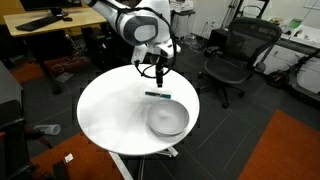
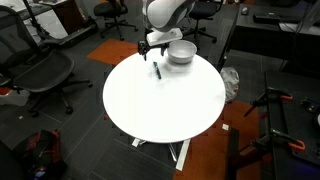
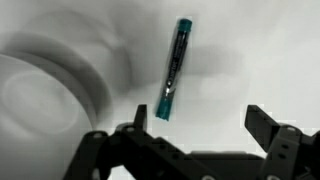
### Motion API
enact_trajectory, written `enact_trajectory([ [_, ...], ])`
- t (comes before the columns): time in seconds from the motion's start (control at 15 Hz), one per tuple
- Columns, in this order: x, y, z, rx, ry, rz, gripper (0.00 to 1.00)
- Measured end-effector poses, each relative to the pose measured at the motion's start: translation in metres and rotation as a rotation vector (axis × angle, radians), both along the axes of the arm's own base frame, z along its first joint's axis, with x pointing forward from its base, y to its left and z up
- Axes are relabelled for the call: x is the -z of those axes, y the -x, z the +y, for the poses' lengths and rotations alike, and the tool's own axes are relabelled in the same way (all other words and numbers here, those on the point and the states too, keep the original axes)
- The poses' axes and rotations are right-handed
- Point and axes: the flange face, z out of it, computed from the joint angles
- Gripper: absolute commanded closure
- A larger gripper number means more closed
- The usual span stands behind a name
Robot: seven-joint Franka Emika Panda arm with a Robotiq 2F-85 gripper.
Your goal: Take the pen out of the bowl and put it on the table
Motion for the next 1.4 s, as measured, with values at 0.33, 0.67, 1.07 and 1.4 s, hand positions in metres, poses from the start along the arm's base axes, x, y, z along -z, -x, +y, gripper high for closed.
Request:
enact_trajectory([
  [0.33,-0.038,0.008,0.005,-0.052,-0.008,-0.019,0.0],
  [0.67,-0.075,0.032,-0.004,-0.141,-0.024,0.013,0.0],
  [1.07,-0.113,0.065,-0.02,-0.267,-0.073,0.043,0.0],
  [1.4,-0.131,0.084,-0.037,-0.333,-0.094,0.061,0.0],
])
